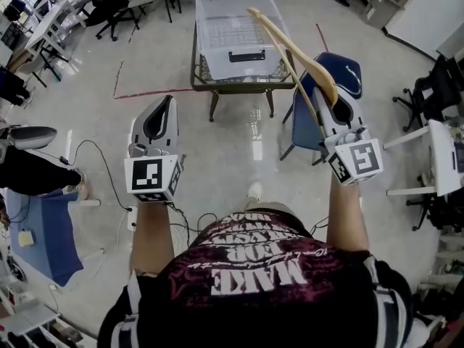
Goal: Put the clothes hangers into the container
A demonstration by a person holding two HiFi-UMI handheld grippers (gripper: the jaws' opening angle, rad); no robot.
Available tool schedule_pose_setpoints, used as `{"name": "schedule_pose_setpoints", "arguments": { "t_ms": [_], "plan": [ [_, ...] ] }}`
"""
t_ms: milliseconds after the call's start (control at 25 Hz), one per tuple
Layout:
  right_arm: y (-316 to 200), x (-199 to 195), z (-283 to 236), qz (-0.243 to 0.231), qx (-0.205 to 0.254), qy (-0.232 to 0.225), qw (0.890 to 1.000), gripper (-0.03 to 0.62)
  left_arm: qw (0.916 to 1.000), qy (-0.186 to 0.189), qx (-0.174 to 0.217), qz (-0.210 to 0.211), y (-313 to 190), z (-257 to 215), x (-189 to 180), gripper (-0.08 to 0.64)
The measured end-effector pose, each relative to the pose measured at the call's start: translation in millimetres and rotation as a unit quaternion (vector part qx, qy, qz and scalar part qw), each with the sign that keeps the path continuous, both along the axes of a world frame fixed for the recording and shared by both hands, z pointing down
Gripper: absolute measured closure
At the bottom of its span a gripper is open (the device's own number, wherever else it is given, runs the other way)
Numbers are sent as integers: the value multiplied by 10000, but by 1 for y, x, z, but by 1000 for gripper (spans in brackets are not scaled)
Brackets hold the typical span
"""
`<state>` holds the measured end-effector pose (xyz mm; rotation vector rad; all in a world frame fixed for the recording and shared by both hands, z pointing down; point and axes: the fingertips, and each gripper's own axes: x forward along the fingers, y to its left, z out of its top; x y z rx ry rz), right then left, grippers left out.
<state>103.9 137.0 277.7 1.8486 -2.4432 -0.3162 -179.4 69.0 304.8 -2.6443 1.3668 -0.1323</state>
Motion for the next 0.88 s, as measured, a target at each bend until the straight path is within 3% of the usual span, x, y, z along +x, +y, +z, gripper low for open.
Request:
{"name": "schedule_pose_setpoints", "arguments": {
  "t_ms": [440, 880],
  "plan": [
    [-54, 46, -3, -91, -69, -87, 9999, 532, 9999, 78, -135, 42, -60, 1, 48, 554],
    [-95, 97, 3, -367, -122, -621, 9973, 532, 9992, 144, -263, -262, -100, -2, 80, 554]
  ]
}}
